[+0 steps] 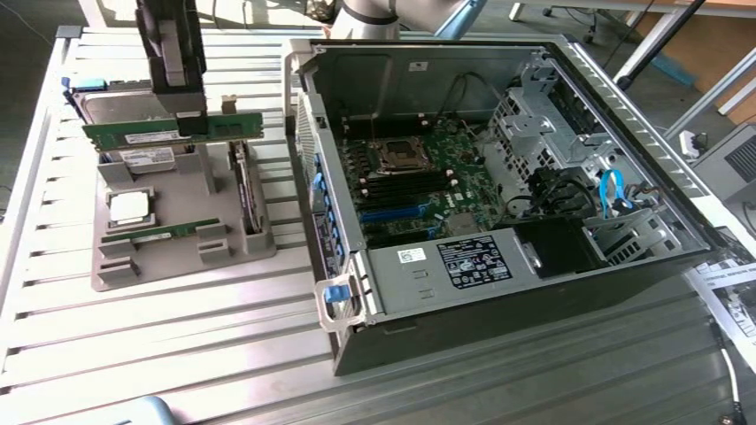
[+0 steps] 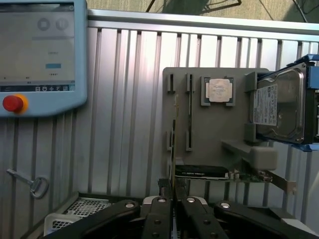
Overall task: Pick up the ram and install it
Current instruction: 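Pick up the ram and move it above insertion slot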
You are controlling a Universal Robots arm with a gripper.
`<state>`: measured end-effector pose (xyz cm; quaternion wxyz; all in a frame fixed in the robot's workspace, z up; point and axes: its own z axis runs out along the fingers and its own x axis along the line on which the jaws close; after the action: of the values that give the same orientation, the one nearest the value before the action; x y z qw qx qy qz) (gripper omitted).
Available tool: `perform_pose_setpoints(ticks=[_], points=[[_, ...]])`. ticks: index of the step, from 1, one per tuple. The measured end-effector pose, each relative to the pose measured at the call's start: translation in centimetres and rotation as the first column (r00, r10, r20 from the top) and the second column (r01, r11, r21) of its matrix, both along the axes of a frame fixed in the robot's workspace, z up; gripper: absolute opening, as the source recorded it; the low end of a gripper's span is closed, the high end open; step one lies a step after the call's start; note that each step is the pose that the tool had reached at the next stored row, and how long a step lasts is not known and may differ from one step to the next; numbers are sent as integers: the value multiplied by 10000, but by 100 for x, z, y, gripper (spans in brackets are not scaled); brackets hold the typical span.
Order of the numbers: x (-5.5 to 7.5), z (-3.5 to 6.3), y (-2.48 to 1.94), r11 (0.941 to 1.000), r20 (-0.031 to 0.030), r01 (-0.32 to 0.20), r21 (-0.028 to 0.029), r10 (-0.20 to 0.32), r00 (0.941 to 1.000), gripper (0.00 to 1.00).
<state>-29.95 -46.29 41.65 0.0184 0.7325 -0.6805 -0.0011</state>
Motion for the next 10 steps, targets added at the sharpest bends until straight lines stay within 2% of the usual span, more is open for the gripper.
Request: perform_pose_setpoints(ticks=[10], points=[[120, 0, 0, 10000, 1, 0, -56, 0, 10000, 14]])
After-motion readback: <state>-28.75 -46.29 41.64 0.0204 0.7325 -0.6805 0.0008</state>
